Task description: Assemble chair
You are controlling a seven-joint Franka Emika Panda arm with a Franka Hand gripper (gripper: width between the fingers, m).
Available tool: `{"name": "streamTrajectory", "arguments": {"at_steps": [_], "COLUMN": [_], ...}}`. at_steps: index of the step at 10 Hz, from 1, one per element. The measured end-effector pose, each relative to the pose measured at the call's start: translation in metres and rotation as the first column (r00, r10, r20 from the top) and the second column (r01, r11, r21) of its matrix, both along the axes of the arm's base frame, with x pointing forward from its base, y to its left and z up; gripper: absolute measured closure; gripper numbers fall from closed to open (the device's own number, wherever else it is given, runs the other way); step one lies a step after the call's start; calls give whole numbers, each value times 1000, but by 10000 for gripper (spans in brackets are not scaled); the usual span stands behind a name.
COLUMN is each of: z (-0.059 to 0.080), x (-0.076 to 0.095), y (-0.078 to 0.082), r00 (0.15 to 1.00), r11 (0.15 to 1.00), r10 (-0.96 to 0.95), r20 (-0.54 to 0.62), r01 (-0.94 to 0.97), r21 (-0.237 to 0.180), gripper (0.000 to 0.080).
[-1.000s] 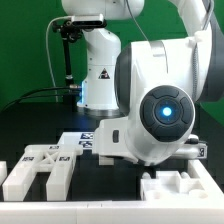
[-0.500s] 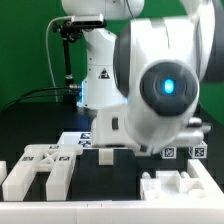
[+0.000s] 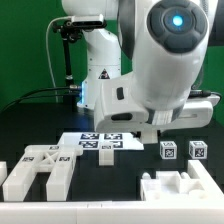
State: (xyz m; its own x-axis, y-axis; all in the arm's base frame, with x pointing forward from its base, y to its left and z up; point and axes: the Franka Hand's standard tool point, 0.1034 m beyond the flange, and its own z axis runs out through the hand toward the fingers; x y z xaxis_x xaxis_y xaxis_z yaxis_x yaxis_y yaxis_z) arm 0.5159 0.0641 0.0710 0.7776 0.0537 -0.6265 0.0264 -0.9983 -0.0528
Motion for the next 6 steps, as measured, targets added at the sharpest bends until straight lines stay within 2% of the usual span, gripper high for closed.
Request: {"name": "streamTrajectory", "arguments": {"at_steps": [1,2,4,5,6], "z": [3,12,50,61,64], "x": [2,13,57,66,76], "y": [1,6,8,11,21], "r00": [997,992,952,940,889], "r11": [1000,1000,999,999,999], "r10": [-3,1,0,-3,-11], "r20": [76,126,305,342,458], "r01": [3,-2,-11,-8,-4], "r21": [3,10,32,31,32], "gripper": [514,514,514,514,514]}}
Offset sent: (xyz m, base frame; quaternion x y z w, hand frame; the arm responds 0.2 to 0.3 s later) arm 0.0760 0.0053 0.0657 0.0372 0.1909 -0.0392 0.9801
